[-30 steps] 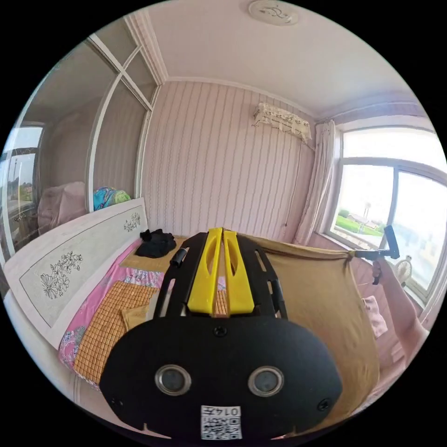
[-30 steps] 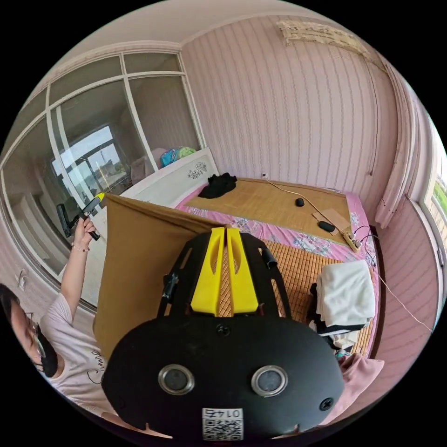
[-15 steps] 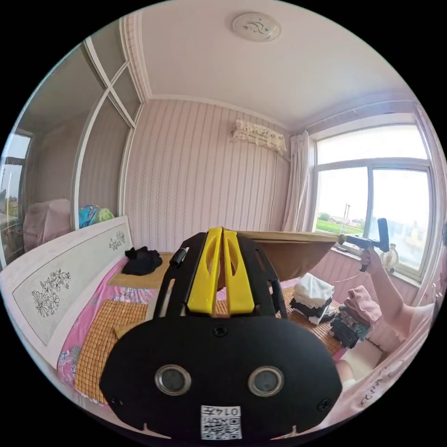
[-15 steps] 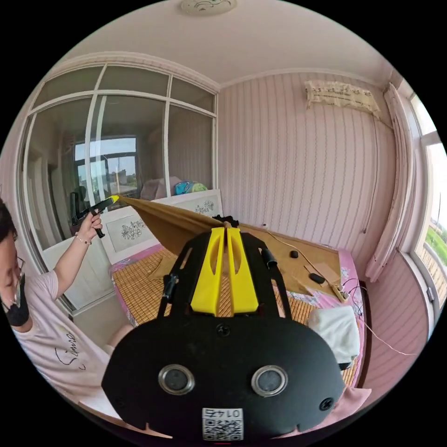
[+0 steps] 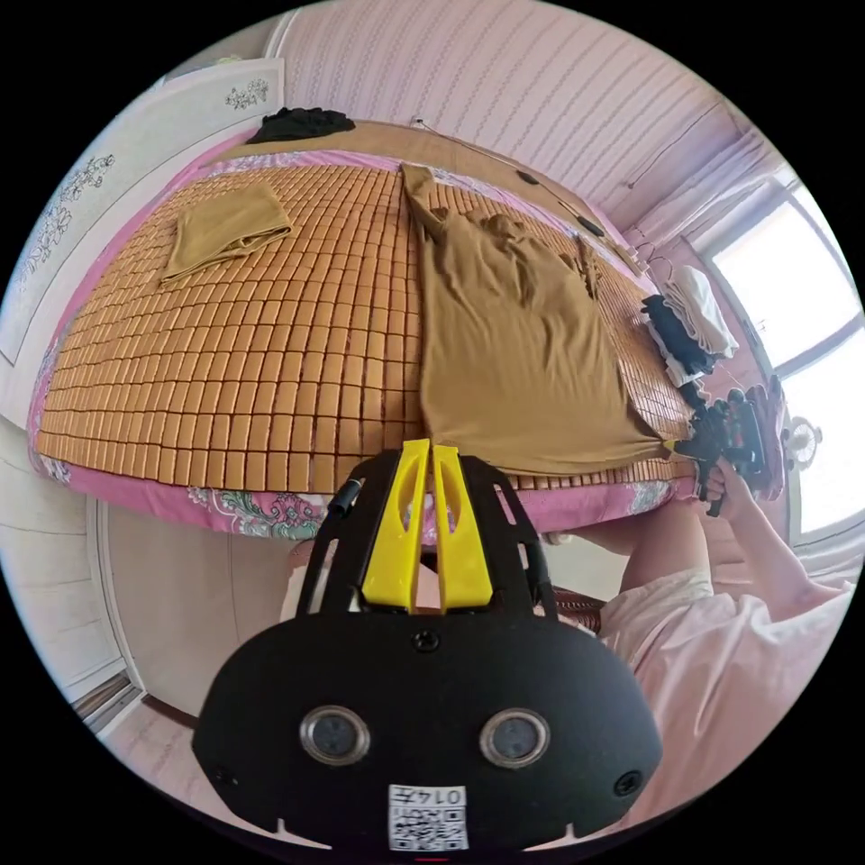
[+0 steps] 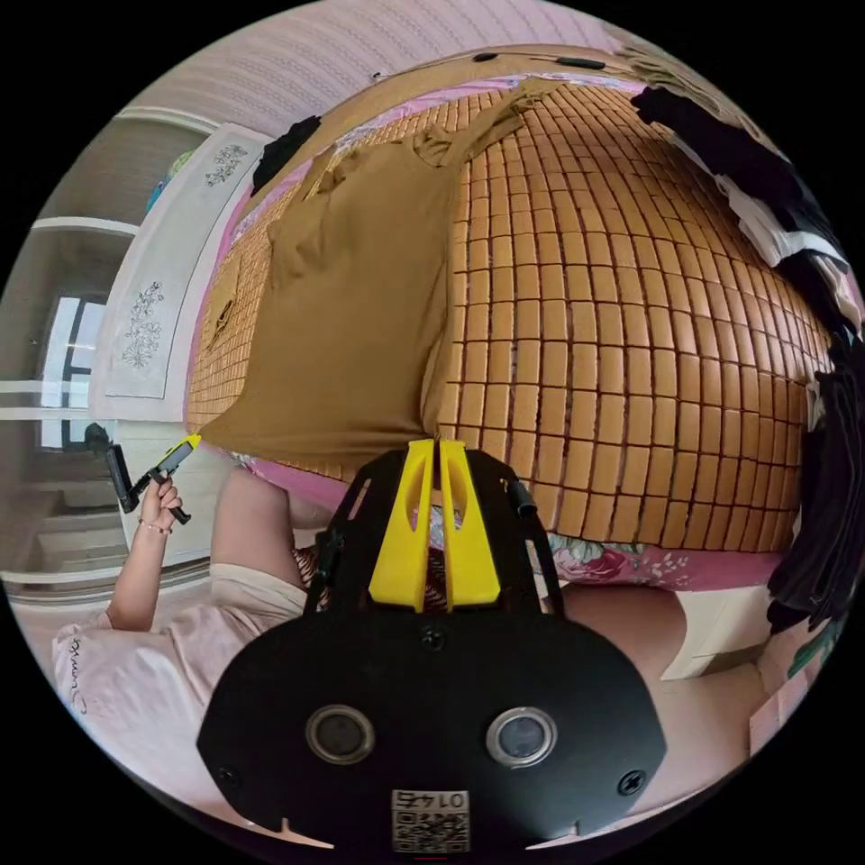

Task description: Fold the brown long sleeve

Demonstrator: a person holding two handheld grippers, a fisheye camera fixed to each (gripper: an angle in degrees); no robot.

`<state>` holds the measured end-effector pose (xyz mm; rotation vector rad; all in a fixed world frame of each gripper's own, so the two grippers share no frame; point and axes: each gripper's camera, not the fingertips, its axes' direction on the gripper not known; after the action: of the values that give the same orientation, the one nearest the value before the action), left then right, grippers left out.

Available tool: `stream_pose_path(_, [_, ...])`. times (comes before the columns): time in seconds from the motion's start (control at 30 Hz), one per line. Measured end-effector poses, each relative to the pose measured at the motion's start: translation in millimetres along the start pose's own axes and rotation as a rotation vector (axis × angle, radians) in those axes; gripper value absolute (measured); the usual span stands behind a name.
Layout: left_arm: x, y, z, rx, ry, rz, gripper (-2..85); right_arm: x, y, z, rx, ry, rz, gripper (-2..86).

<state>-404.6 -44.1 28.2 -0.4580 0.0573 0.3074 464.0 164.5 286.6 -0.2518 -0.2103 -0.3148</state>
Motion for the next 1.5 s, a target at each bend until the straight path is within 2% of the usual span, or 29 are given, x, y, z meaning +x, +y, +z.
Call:
stream_pose_path(0.5, [-27.0,61.3,69.1,-0.067,-0.077,0.109,-0.9,-19.1,24.7,18.8,-0.112,-0.028,-0.107,1.0])
stream_pose_path(0.67, [-44.8,73.6,94.3,-0.053,-0.014,0.070,0.1,-31.5,31.7,34.4,-0.132,0.035,-0.128,3.0])
stream_pose_path(0.77, [-51.2,66.3,104.5,-0.052,-0.050,0.064,2.9,-32.2,28.3,36.2,-0.138,0.070,-0.128,5.9])
stream_pose_path(0.93, [-18.7,-6.6,125.5,0.004,-0.094,0.272,3.6,-28.3,-14.1,5.6,-0.038,0.125,-0.175,7.8])
stream_pose_path(1.03, [28.0,-83.7,174.9,0.032,-0.024,0.414,3.7,-24.6,-78.5,-17.7,0.080,0.149,-0.201,7.9])
stream_pose_path(1.2, [132.2,-219.8,313.9,-0.002,0.133,0.575,4.4,-8.8,-238.1,-33.1,0.247,0.245,-0.174,8.5])
stream_pose_path(1.33, [179.5,-272.0,384.3,-0.036,0.232,0.582,4.5,15.3,-322.9,-15.9,0.278,0.191,-0.060,10.3])
stream_pose_path(1.47, [200.6,-292.6,428.6,-0.095,0.294,0.570,4.2,45.4,-343.9,16.7,0.232,0.175,0.053,1.4])
stream_pose_path(1.5, [201.7,-294.8,434.6,-0.112,0.303,0.567,4.0,53.1,-327.0,7.9,0.288,0.167,0.080,0.9])
